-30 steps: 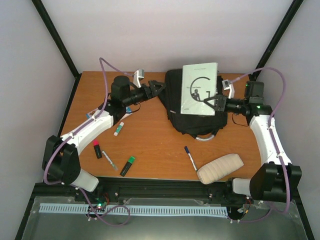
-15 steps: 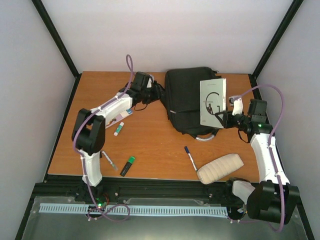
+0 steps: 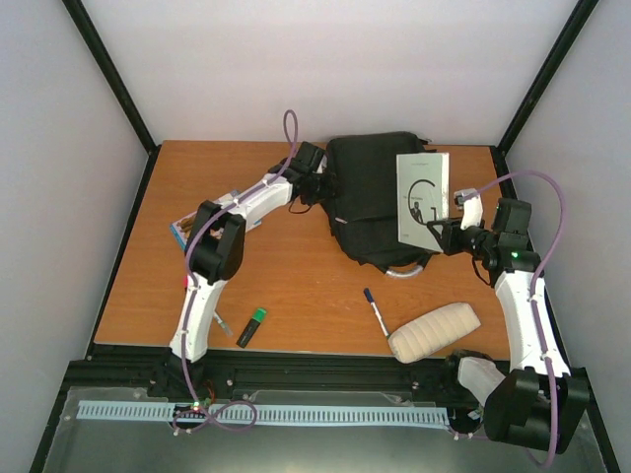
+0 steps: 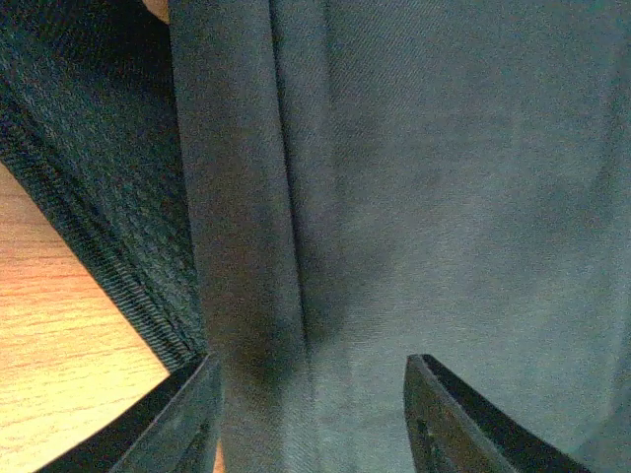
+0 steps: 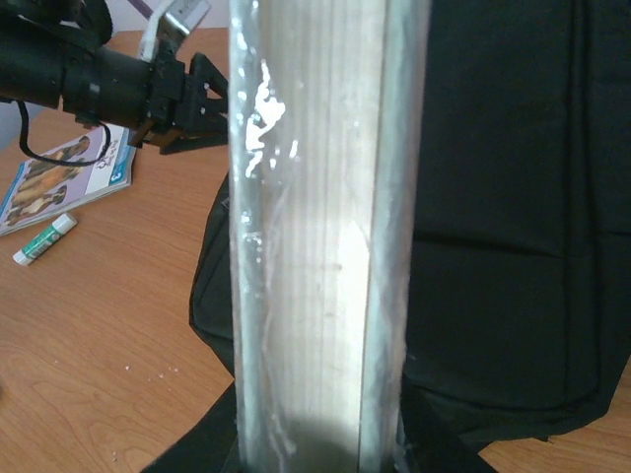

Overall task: Pack the student bag
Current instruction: Adjust the student bag at the center of the board.

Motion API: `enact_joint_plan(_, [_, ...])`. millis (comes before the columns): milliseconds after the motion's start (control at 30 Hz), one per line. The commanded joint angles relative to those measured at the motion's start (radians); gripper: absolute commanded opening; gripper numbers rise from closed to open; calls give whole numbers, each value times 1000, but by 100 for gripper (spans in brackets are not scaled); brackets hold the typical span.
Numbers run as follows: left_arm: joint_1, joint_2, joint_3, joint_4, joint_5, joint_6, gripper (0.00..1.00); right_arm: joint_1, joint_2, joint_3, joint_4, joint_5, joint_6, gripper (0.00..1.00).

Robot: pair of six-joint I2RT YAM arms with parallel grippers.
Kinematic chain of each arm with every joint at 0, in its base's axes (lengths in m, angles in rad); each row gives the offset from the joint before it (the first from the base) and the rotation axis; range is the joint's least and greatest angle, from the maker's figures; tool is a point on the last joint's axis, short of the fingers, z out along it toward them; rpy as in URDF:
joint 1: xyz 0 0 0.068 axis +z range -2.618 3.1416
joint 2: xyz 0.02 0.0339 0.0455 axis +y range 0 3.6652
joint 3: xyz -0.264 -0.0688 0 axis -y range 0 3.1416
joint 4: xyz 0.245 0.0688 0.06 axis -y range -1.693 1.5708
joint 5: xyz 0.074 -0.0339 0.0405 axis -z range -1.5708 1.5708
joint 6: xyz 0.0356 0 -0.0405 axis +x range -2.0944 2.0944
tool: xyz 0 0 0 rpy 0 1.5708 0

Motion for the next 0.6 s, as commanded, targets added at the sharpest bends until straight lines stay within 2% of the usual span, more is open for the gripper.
enact_joint_plan(0, [-9,47,88,-87,-60,-1,50,-13,-34,12,124,-47,-29,3])
enact_joint_plan(100, [-9,79,121,-121,-74,6,48,-19,-36,12,125,-48,-29,3])
enact_joint_plan(133, [-9,85,127,-127,-73,10,45,-21,-36,11,125,-48,-29,3])
enact_joint_plan(300, [-9,80,93,-119,-68,23,18,-20,-28,11,125,-54,-27,3])
enact_joint_plan(433, [1,28,35,-116,-116,39,2,-22,-27,12,123,-54,-29,3])
enact_joint_plan(567, [42,-40,-49,-95,-132,34,1,-23,-33,12,123,-56,-30,3])
